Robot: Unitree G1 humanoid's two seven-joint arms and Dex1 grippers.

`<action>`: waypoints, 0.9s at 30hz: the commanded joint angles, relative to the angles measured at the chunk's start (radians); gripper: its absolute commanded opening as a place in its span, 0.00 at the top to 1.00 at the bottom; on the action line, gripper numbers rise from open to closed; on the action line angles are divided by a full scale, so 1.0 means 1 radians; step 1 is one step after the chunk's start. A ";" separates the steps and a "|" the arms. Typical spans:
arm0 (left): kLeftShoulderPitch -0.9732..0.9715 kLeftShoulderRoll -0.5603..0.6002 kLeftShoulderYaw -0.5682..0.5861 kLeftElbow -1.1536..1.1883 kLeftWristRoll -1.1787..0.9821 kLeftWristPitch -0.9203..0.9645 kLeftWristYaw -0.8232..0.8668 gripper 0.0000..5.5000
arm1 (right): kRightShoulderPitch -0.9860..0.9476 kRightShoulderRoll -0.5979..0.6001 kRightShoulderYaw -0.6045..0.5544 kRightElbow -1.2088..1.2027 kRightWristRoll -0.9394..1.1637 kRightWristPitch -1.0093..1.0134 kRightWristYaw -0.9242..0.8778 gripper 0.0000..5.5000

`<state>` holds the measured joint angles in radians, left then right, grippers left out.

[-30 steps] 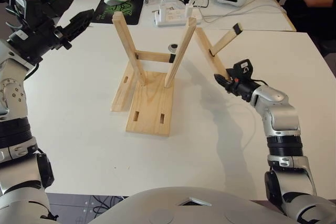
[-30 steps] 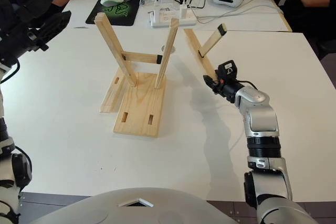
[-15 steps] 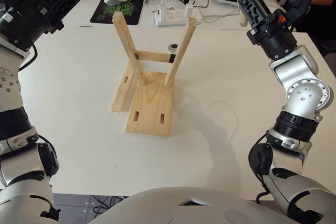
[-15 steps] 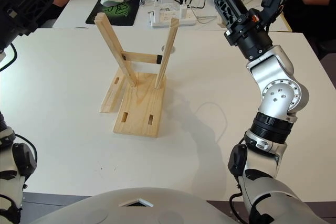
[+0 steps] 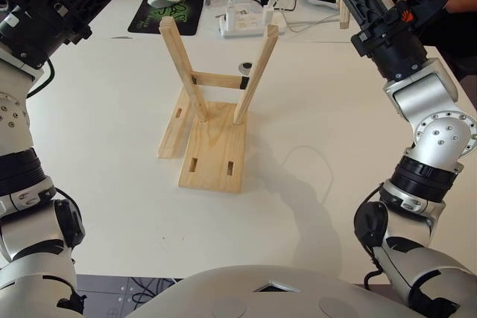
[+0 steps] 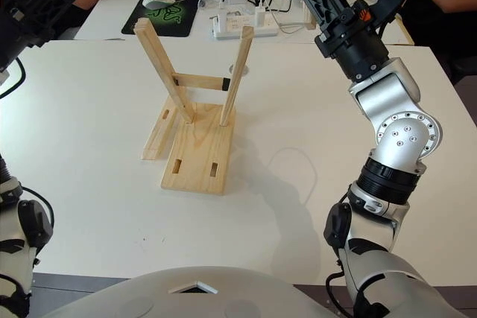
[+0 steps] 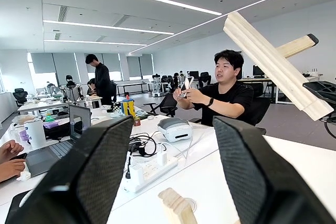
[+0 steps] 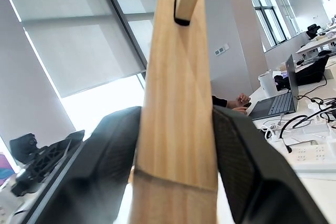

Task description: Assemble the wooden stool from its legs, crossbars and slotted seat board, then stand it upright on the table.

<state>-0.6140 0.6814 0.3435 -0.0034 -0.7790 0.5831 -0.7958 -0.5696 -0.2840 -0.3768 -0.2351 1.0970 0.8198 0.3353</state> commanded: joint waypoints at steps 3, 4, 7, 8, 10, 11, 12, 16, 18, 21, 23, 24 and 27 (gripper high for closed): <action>-0.124 -0.113 -0.109 -0.032 -0.230 0.244 -0.078 0.34 | -0.054 0.139 0.283 -0.143 0.112 0.085 0.068 0.61; -0.130 -0.109 -0.103 -0.032 -0.231 0.250 -0.074 0.34 | -0.049 0.135 0.289 -0.143 0.103 0.081 0.069 0.61; -0.136 -0.100 -0.090 -0.028 -0.237 0.266 -0.069 0.34 | -0.032 0.119 0.300 -0.148 0.087 0.073 0.075 0.62; -0.136 -0.100 -0.085 -0.029 -0.242 0.272 -0.065 0.34 | -0.027 0.116 0.303 -0.150 0.086 0.073 0.075 0.62; -0.123 -0.094 -0.075 -0.045 -0.251 0.291 -0.056 0.34 | -0.017 0.113 0.307 -0.157 0.093 0.073 0.068 0.62; -0.116 -0.086 -0.071 -0.053 -0.251 0.300 -0.056 0.34 | -0.014 0.112 0.307 -0.158 0.097 0.072 0.065 0.62; -0.107 -0.075 -0.071 -0.060 -0.244 0.304 -0.061 0.34 | -0.014 0.111 0.307 -0.155 0.100 0.070 0.063 0.62; -0.078 -0.020 -0.069 -0.057 -0.214 0.309 -0.085 0.34 | -0.019 0.113 0.273 -0.129 0.136 0.059 0.047 0.62; -0.050 0.023 -0.073 -0.056 -0.186 0.305 -0.112 0.34 | -0.026 0.119 0.241 -0.108 0.174 0.052 0.031 0.62; -0.027 0.055 -0.062 -0.056 -0.181 0.312 -0.135 0.34 | -0.021 0.110 0.222 -0.096 0.199 0.050 0.021 0.62; -0.015 0.064 -0.057 -0.062 -0.188 0.318 -0.143 0.34 | -0.011 0.103 0.217 -0.091 0.202 0.049 0.018 0.62; -0.013 0.062 -0.052 -0.065 -0.199 0.324 -0.142 0.34 | -0.005 0.097 0.218 -0.090 0.200 0.051 0.023 0.62; -0.018 0.045 -0.037 -0.073 -0.243 0.357 -0.131 0.34 | 0.020 0.082 0.231 -0.086 0.187 0.057 0.047 0.62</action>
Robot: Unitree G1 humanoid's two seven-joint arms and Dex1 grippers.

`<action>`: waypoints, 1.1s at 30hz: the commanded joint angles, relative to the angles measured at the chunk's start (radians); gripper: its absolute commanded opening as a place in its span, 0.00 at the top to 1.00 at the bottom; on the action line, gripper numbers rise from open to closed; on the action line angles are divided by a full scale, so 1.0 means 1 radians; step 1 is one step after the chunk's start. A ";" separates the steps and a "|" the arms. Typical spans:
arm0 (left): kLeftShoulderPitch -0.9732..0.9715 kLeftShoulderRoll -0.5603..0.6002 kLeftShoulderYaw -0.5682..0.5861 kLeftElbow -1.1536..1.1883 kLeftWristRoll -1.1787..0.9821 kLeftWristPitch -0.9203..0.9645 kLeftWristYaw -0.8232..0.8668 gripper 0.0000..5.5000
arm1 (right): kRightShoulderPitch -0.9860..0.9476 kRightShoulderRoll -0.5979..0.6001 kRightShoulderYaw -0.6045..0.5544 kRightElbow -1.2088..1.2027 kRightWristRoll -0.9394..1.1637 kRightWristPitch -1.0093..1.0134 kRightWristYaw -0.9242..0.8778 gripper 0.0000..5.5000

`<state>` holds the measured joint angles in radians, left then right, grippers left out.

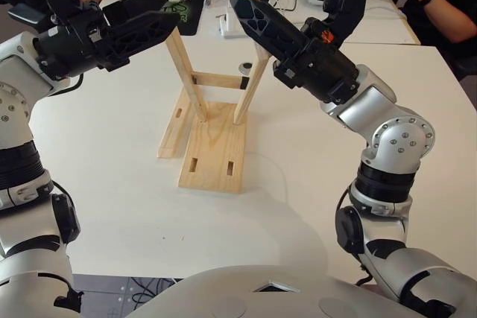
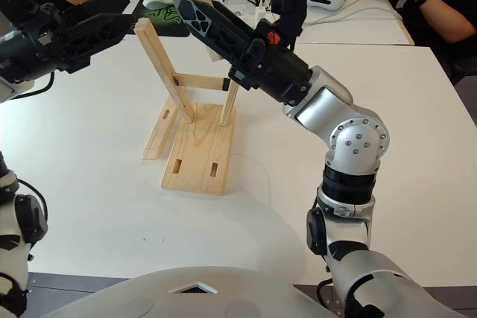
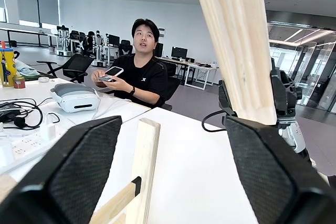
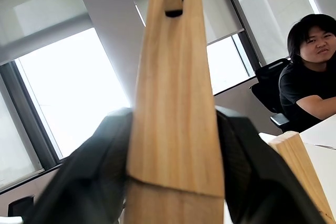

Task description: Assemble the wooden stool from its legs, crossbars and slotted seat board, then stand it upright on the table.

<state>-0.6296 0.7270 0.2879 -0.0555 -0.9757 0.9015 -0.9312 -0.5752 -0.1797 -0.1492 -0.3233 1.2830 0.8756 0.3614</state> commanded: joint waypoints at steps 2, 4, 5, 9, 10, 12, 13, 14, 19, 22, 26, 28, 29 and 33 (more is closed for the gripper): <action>-0.015 -0.015 0.035 -0.029 -0.106 0.078 0.018 0.34 | 0.043 -0.031 0.019 0.005 -0.014 0.002 0.040 0.62; -0.042 -0.031 0.059 -0.022 -0.180 0.116 0.037 0.34 | 0.057 -0.034 0.030 0.008 -0.018 0.001 0.059 0.62; -0.062 -0.038 0.069 -0.009 -0.212 0.132 0.047 0.34 | 0.060 -0.035 0.034 0.011 -0.019 -0.001 0.070 0.62; -0.131 -0.058 0.079 0.059 -0.282 0.163 0.061 0.34 | 0.068 -0.035 0.043 0.033 -0.025 -0.014 0.113 0.62; -0.149 -0.064 0.077 0.077 -0.289 0.165 0.061 0.34 | 0.068 -0.037 0.043 0.039 -0.026 -0.015 0.124 0.62; -0.179 -0.072 0.069 0.106 -0.299 0.171 0.058 0.34 | 0.069 -0.044 0.048 0.051 -0.037 -0.016 0.148 0.62; -0.191 -0.078 0.068 0.117 -0.304 0.174 0.057 0.34 | 0.071 -0.047 0.049 0.056 -0.042 -0.016 0.158 0.62; -0.200 -0.084 0.067 0.128 -0.308 0.177 0.055 0.34 | 0.073 -0.049 0.050 0.059 -0.045 -0.016 0.165 0.62; -0.208 -0.103 0.037 0.170 -0.261 0.157 0.031 0.34 | 0.070 -0.039 0.053 0.049 -0.033 -0.005 0.183 0.62; -0.200 -0.102 0.028 0.187 -0.241 0.153 0.018 0.34 | 0.061 -0.036 0.048 0.044 -0.022 -0.002 0.184 0.62; -0.198 -0.092 0.033 0.216 -0.218 0.154 -0.005 0.34 | 0.050 -0.038 0.032 0.046 -0.011 -0.006 0.177 0.62; -0.208 -0.092 0.038 0.234 -0.213 0.156 -0.015 0.34 | 0.049 -0.038 0.037 0.039 -0.005 -0.006 0.178 0.62; -0.214 -0.092 0.040 0.242 -0.213 0.158 -0.020 0.34 | 0.050 -0.038 0.043 0.034 -0.004 -0.005 0.180 0.62; -0.237 -0.092 0.045 0.269 -0.217 0.171 -0.037 0.34 | 0.064 -0.034 0.078 0.020 -0.025 -0.002 0.191 0.62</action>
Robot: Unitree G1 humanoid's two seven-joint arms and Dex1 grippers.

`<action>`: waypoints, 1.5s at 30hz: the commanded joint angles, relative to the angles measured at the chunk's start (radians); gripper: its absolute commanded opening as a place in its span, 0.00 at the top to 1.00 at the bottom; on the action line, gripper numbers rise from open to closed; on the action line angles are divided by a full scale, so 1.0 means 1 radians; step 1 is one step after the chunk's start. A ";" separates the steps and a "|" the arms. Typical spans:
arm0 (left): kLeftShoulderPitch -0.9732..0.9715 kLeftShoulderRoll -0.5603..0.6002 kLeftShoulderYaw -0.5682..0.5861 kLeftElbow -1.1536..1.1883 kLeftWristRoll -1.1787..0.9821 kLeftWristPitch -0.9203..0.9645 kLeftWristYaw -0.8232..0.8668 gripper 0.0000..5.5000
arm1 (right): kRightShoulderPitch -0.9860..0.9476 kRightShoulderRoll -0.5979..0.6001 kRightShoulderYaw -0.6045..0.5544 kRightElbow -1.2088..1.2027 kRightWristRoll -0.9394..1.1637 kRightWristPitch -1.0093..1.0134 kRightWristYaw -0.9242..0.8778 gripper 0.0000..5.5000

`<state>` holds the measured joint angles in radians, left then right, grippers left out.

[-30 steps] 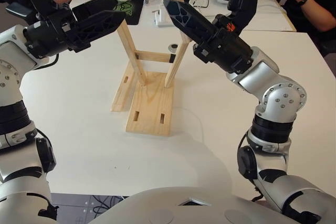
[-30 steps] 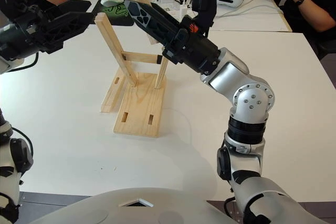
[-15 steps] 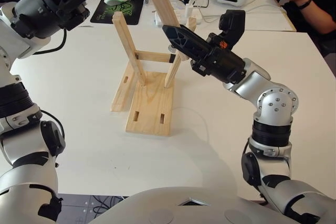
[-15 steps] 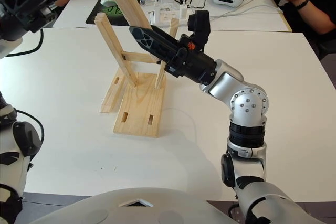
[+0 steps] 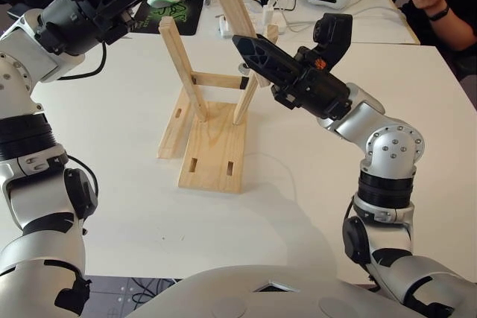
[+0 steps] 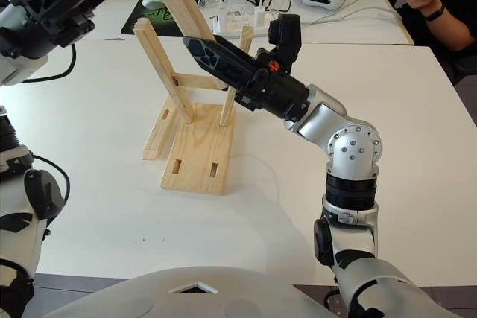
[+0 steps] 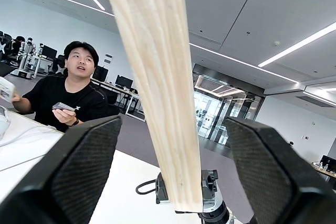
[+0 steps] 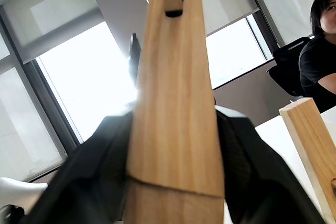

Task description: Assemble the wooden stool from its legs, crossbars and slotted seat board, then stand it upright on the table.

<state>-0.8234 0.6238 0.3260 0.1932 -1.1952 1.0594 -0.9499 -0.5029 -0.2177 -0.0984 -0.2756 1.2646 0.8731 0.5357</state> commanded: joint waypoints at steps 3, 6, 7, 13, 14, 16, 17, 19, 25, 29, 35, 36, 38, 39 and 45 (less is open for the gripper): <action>-0.063 0.010 0.010 0.037 -0.012 0.037 -0.033 0.34 | 0.001 0.005 0.052 -0.035 -0.020 -0.001 0.026 0.62; -0.069 0.007 0.010 0.044 -0.002 0.043 -0.042 0.34 | 0.005 0.003 0.056 -0.037 -0.012 0.000 0.035 0.62; -0.071 0.005 0.010 0.047 0.000 0.044 -0.045 0.34 | 0.009 0.000 0.061 -0.038 -0.012 0.004 0.043 0.62; -0.078 -0.011 0.012 0.034 -0.012 0.064 -0.043 0.34 | 0.029 -0.015 0.087 -0.034 -0.034 0.009 0.082 0.62; -0.080 -0.011 0.014 0.033 -0.014 0.068 -0.041 0.34 | 0.033 -0.017 0.088 -0.032 -0.039 0.010 0.090 0.62; -0.083 -0.008 0.017 0.031 -0.016 0.076 -0.039 0.34 | 0.037 -0.022 0.089 -0.027 -0.046 0.009 0.101 0.62; -0.085 -0.006 0.018 0.032 -0.017 0.082 -0.037 0.34 | 0.038 -0.024 0.089 -0.024 -0.048 0.008 0.106 0.62; -0.091 -0.002 0.023 0.038 -0.020 0.092 -0.033 0.34 | 0.041 -0.030 0.088 -0.020 -0.052 0.007 0.115 0.62; -0.100 0.001 0.025 0.049 -0.015 0.108 -0.038 0.34 | 0.053 -0.045 0.082 -0.013 -0.067 0.002 0.133 0.62; -0.104 -0.002 0.025 0.054 -0.016 0.120 -0.038 0.42 | 0.055 -0.046 0.080 -0.011 -0.076 0.002 0.144 0.62; -0.098 -0.004 0.029 0.048 -0.022 0.136 -0.040 0.58 | 0.057 -0.049 0.079 -0.018 -0.074 0.009 0.160 0.62; -0.097 -0.004 0.030 0.048 -0.022 0.137 -0.041 0.61 | 0.057 -0.049 0.079 -0.017 -0.074 0.009 0.162 0.62; -0.099 -0.002 0.032 0.048 -0.023 0.142 -0.041 0.63 | 0.052 -0.050 0.073 -0.013 -0.069 0.013 0.162 0.62; -0.099 -0.001 0.034 0.048 -0.024 0.144 -0.042 0.63 | 0.050 -0.050 0.070 -0.011 -0.066 0.014 0.161 0.62; -0.100 0.002 0.039 0.044 -0.025 0.149 -0.040 0.63 | 0.042 -0.064 0.054 0.019 -0.075 0.020 0.162 0.62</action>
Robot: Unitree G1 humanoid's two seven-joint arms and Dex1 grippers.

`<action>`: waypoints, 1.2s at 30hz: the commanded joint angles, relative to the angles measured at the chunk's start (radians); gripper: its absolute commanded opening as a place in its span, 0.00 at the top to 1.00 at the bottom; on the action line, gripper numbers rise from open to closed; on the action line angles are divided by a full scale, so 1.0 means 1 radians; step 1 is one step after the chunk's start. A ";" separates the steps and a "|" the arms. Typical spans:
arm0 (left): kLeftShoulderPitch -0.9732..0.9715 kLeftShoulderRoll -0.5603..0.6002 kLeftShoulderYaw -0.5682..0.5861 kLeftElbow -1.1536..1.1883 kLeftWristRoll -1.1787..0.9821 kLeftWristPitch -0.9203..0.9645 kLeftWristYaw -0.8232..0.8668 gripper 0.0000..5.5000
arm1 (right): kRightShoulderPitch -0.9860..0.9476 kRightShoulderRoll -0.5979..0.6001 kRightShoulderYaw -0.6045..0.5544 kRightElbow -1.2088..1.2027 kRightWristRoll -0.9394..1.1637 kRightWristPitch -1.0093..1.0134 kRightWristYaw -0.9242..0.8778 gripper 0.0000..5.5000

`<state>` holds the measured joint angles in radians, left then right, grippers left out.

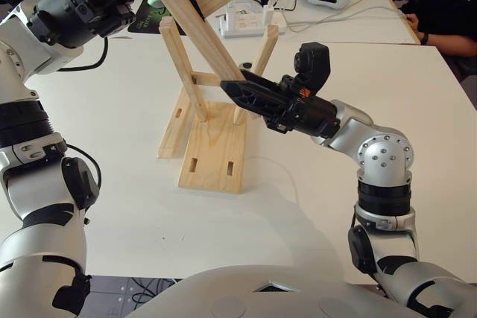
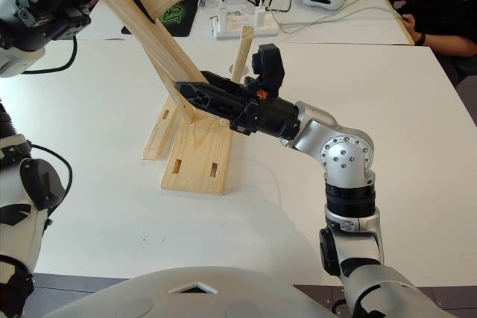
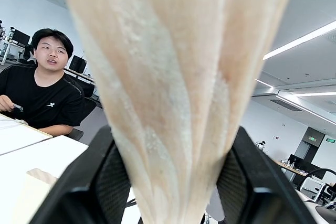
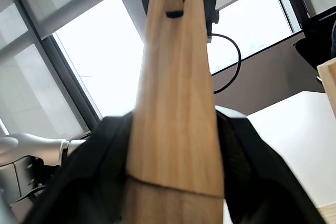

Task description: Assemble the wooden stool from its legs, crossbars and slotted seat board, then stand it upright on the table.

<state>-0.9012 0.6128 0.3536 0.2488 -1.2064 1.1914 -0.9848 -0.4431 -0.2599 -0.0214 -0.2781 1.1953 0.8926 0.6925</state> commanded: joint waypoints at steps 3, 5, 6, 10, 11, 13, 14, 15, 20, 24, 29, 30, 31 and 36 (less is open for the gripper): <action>-0.017 0.013 0.012 -0.014 -0.010 0.012 -0.006 0.63 | -0.023 -0.030 -0.027 0.040 -0.029 -0.009 0.007 0.62; -0.012 0.017 0.013 -0.014 -0.006 0.008 -0.009 0.63 | -0.025 -0.035 -0.026 0.046 -0.038 -0.011 0.009 0.62; -0.012 0.019 0.014 -0.013 -0.001 0.004 -0.011 0.63 | -0.026 -0.038 -0.025 0.048 -0.043 -0.010 0.011 0.62; -0.014 0.028 0.011 -0.014 0.021 -0.011 -0.024 0.63 | -0.029 -0.050 -0.014 0.057 -0.069 -0.013 0.017 0.62; -0.014 0.030 0.009 -0.018 0.026 -0.015 -0.027 0.63 | -0.027 -0.055 -0.009 0.056 -0.081 -0.014 0.022 0.56; -0.017 0.032 0.008 -0.020 0.043 -0.029 -0.032 0.63 | -0.021 -0.065 0.002 0.053 -0.107 -0.016 0.031 0.51; -0.018 0.031 0.006 -0.020 0.048 -0.036 -0.035 0.63 | -0.015 -0.071 0.007 0.049 -0.119 -0.018 0.037 0.49; -0.020 0.030 0.007 -0.018 0.052 -0.042 -0.035 0.63 | -0.010 -0.076 0.010 0.047 -0.127 -0.019 0.041 0.46; -0.011 0.035 0.008 -0.030 0.087 -0.097 -0.037 0.63 | 0.055 -0.176 0.073 0.009 -0.251 -0.053 0.129 0.41; 0.023 0.071 -0.001 -0.077 0.104 -0.099 -0.055 0.63 | 0.158 -0.330 0.209 0.005 -0.477 -0.150 0.224 0.41; 0.049 0.116 -0.044 -0.095 0.153 -0.116 -0.104 0.63 | 0.244 -0.341 0.363 0.051 -0.770 -0.368 0.189 0.41; 0.054 0.120 -0.051 -0.100 0.163 -0.122 -0.111 0.63 | 0.252 -0.313 0.372 0.047 -0.789 -0.390 0.171 0.41; 0.060 0.122 -0.056 -0.105 0.171 -0.127 -0.117 0.63 | 0.261 -0.294 0.383 0.039 -0.805 -0.409 0.161 0.41; 0.117 0.149 -0.111 -0.146 0.240 -0.167 -0.158 0.63 | 0.283 -0.224 0.401 0.017 -0.870 -0.484 0.117 0.41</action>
<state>-0.8134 0.7322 0.2739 0.1302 -1.0053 1.0488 -1.1201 -0.1665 -0.4933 0.3727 -0.2468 0.3598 0.4411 0.8291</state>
